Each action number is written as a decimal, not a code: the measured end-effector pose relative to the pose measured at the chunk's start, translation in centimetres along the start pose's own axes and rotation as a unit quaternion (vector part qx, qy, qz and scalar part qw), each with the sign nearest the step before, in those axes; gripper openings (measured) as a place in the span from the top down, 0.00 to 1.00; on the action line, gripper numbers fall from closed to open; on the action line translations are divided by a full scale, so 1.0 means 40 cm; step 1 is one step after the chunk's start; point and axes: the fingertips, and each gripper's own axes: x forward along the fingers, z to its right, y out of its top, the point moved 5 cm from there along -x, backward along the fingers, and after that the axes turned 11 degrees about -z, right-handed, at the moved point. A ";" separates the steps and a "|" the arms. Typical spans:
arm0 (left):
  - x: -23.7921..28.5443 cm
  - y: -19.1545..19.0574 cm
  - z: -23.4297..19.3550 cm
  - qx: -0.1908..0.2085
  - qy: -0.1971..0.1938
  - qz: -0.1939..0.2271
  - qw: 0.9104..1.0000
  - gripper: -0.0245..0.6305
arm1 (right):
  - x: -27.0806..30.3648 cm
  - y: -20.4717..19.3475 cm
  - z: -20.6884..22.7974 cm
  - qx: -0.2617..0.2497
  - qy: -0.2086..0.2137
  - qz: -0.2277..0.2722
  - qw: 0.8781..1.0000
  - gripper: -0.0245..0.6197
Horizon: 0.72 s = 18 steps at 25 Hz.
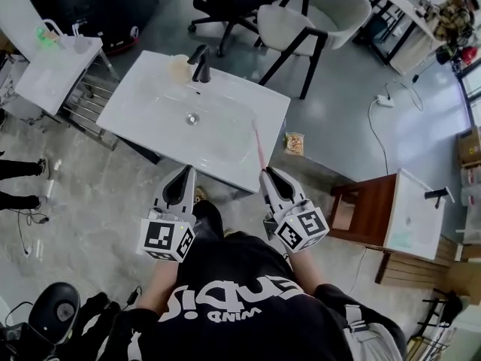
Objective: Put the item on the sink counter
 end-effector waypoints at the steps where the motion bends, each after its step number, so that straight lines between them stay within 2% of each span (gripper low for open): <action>1: 0.014 0.007 -0.012 0.001 -0.002 0.000 1.000 0.93 | 0.014 0.004 0.004 0.000 -0.001 -0.001 1.000 0.87; 11: 0.154 0.080 -0.143 0.008 -0.021 -0.008 1.000 0.93 | 0.176 0.068 0.043 0.007 -0.013 -0.005 1.000 0.87; 18: 0.263 0.136 -0.239 0.017 -0.049 -0.017 0.998 0.93 | 0.301 0.126 0.056 0.005 -0.029 -0.005 1.000 0.87</action>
